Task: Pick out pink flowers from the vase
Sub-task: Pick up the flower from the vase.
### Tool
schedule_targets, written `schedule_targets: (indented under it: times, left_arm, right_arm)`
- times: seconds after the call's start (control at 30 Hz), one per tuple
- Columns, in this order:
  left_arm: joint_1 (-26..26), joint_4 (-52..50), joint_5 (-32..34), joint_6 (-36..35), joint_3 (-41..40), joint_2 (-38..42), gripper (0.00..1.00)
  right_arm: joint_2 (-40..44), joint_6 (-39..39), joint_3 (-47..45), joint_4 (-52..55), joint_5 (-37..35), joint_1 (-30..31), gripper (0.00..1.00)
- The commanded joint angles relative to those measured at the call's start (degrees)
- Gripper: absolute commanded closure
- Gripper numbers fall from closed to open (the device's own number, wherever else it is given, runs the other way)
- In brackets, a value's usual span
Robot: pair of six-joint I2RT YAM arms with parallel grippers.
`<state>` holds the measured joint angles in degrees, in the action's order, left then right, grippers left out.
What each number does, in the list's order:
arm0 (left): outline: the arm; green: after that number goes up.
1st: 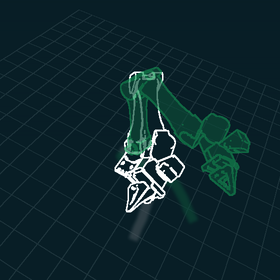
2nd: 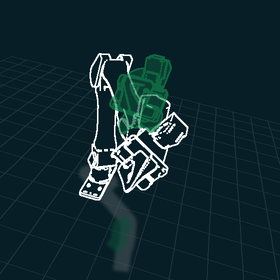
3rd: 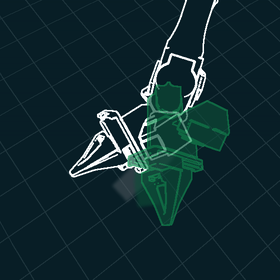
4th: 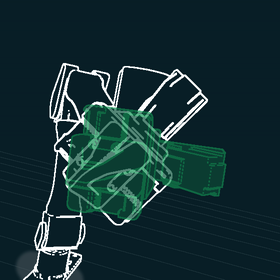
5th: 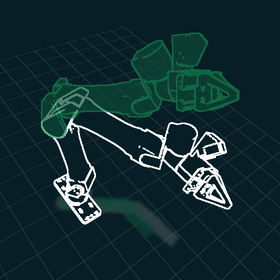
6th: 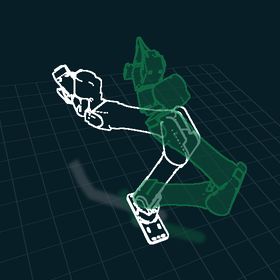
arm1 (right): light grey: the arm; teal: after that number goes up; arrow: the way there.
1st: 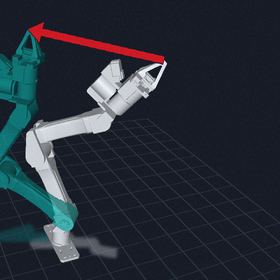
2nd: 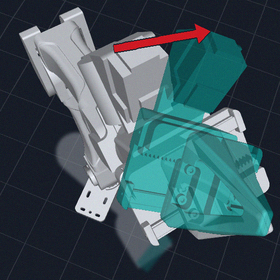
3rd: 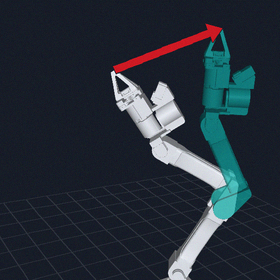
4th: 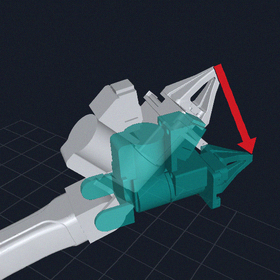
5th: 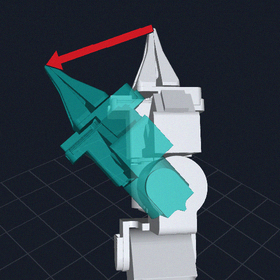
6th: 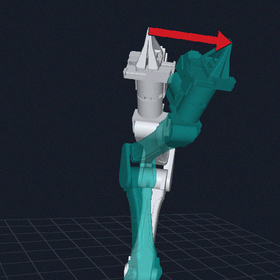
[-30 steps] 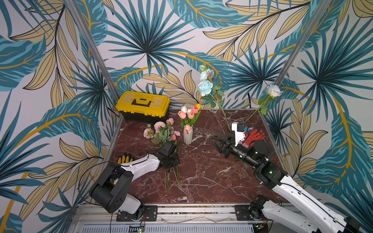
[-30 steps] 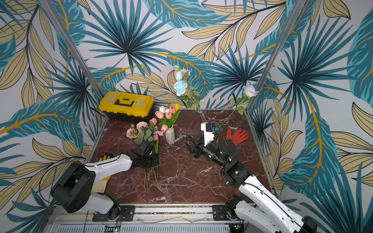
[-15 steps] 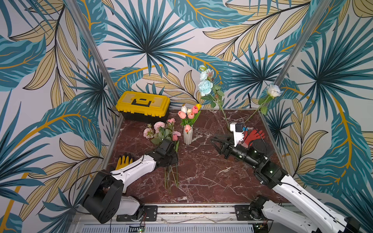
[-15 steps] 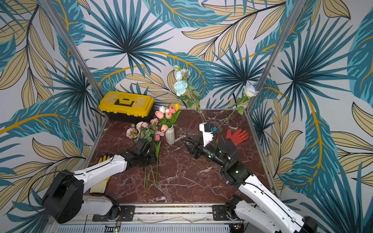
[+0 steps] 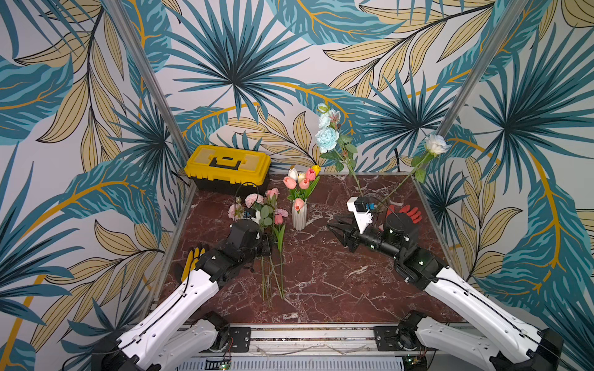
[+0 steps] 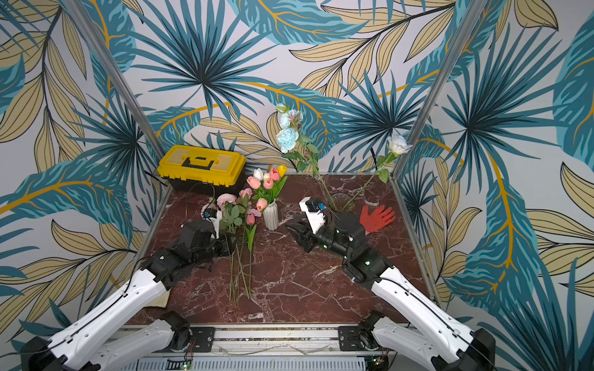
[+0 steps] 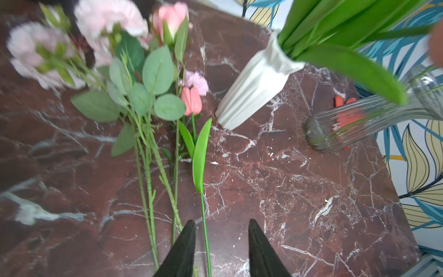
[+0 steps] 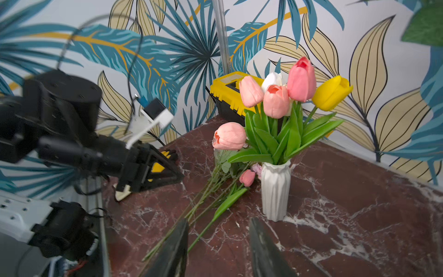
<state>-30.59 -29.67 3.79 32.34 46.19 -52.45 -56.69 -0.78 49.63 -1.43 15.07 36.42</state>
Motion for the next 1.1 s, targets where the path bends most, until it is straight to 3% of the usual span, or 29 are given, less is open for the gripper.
schedule_targets:
  times: [0.0, 0.2, 0.5, 1.07]
  left_arm:
    - [0.27, -1.6, 3.77, -8.19, 2.41, 3.88, 0.6]
    - [0.13, -1.56, 8.05, -14.54, 0.93, 8.97, 0.58]
    - [-1.29, -0.63, 12.87, -16.07, -2.14, 13.37, 0.54]
    - [-4.46, 1.62, 17.3, -18.19, -3.92, 15.8, 0.5]
  right_arm:
    - [-4.21, 14.33, -0.01, -5.66, 0.23, 0.18, 0.57]
    - [-15.74, 21.67, 3.64, -12.29, 0.58, 0.22, 0.58]
    - [-27.06, 23.48, 9.88, -17.39, -3.11, 0.13, 0.62]
    - [-36.33, 22.92, 15.99, -20.19, -0.22, -0.04, 0.71]
